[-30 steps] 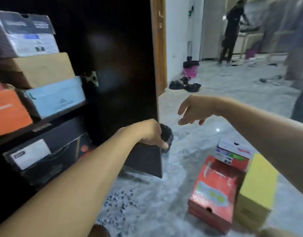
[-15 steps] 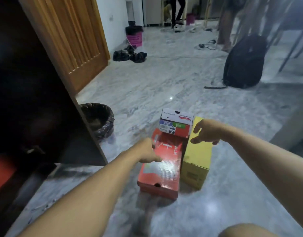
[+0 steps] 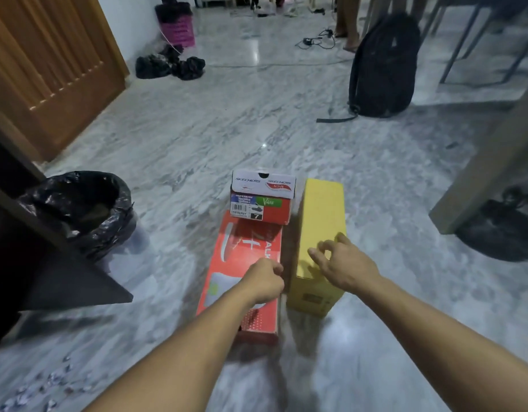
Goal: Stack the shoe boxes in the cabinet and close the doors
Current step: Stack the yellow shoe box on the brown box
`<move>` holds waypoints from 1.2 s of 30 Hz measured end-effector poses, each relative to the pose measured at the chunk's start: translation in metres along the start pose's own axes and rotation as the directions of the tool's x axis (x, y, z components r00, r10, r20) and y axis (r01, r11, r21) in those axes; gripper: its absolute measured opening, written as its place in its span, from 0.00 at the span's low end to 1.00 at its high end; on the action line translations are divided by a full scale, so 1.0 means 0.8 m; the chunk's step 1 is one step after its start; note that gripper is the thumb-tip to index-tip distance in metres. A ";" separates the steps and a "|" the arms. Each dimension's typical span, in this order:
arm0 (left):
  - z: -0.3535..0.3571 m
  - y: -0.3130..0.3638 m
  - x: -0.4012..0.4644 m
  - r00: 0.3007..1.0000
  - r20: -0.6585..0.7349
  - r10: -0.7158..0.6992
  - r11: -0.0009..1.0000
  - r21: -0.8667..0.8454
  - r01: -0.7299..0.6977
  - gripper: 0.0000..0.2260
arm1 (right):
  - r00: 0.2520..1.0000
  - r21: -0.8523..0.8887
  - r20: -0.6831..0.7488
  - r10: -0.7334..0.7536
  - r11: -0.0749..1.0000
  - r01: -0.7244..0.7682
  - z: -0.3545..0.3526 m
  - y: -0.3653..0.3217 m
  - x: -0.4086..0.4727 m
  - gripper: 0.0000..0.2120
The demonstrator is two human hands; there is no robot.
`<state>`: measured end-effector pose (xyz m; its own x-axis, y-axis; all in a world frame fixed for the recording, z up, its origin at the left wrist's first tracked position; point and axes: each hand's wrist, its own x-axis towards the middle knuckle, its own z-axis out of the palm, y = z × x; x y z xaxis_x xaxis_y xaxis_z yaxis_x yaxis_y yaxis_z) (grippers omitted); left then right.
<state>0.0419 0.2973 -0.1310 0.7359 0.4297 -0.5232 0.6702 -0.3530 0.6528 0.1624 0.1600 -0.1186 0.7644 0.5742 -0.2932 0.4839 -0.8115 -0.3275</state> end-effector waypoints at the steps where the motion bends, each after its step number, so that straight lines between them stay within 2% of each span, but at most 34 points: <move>1: 0.004 0.004 0.001 1.000 0.008 -0.009 1.000 -0.024 0.009 0.21 | 0.999 0.022 -0.039 0.037 0.999 -0.036 -0.002 0.006 -0.004 0.33; 3: 0.012 0.012 0.004 1.000 0.011 -0.009 0.998 -0.065 0.009 0.15 | 0.989 0.073 -0.059 0.134 0.989 -0.130 -0.005 0.024 -0.008 0.43; 5: 0.024 0.018 0.011 1.000 0.011 -0.009 0.997 -0.078 0.010 0.12 | 0.973 0.139 -0.040 0.228 0.965 -0.221 -0.007 0.048 -0.010 0.48; 7: 0.036 0.024 0.019 0.999 0.036 -0.014 0.997 -0.072 0.017 0.12 | 0.953 0.234 0.006 0.304 0.926 -0.297 -0.010 0.076 -0.011 0.43; 10: 0.060 0.034 0.021 0.995 0.095 -0.033 0.993 -0.114 0.043 0.03 | 0.920 0.406 0.153 0.361 0.826 -0.392 -0.004 0.118 -0.014 0.35; 13: 0.089 0.036 0.029 0.993 0.107 -0.054 0.982 -0.177 0.072 0.18 | 0.911 0.489 0.203 0.358 0.769 -0.411 0.013 0.147 -0.016 0.38; 16: 0.103 0.046 0.025 0.996 0.081 -0.032 0.991 -0.129 0.043 0.14 | 0.911 0.493 0.162 0.380 0.769 -0.408 0.024 0.160 -0.014 0.36; 18: 0.112 0.054 0.017 0.971 0.238 -0.020 0.989 -0.137 0.054 0.13 | 0.888 0.361 0.106 0.447 0.815 -0.454 0.029 0.164 -0.007 0.37; 20: 0.130 0.058 0.007 0.870 0.493 -0.008 0.987 -0.133 0.085 0.14 | 0.838 0.203 0.079 0.539 0.815 -0.543 0.035 0.170 -0.004 0.48; 21: 0.139 0.056 0.008 0.844 0.536 -0.007 0.989 -0.123 0.086 0.16 | 0.817 0.163 0.085 0.571 0.801 -0.577 0.037 0.173 -0.006 0.54; 22: 0.146 0.053 0.011 0.864 0.503 -0.004 0.987 -0.138 0.086 0.19 | 0.810 0.142 0.086 0.580 0.797 -0.587 0.038 0.177 -0.010 0.59; 23: 0.148 0.049 0.020 0.913 0.407 -0.008 0.983 -0.162 0.080 0.21 | 0.817 0.133 0.085 0.571 0.806 -0.577 0.039 0.183 -0.015 0.61; 25: 0.142 0.047 0.037 0.982 0.190 -0.019 0.985 -0.167 0.051 0.26 | 0.846 0.128 0.090 0.525 0.837 -0.533 0.036 0.194 -0.027 0.61; 27: 0.129 0.050 0.050 0.997 0.080 0.001 0.989 -0.146 0.011 0.29 | 0.862 0.126 0.111 0.494 0.854 -0.506 0.031 0.206 -0.035 0.57; 29: 0.115 0.057 0.059 0.999 0.023 0.028 0.990 -0.137 -0.024 0.31 | 0.873 0.087 0.150 0.464 0.873 -0.479 0.022 0.219 -0.037 0.54; 31: 0.104 0.066 0.068 1.000 -0.006 0.031 0.991 -0.130 -0.031 0.33 | 0.876 0.010 0.202 0.439 0.893 -0.450 0.011 0.235 -0.038 0.55; 36: 0.095 0.083 0.087 1.000 -0.012 0.005 0.986 -0.166 -0.007 0.37 | 0.880 -0.118 0.242 0.409 0.912 -0.392 0.000 0.265 -0.041 0.55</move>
<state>0.1446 0.2409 -0.1658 0.7383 0.4376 -0.5134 0.6398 -0.2133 0.7383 0.2395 -0.0306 -0.1785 0.7675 0.1992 -0.6093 0.1924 -0.9783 -0.0775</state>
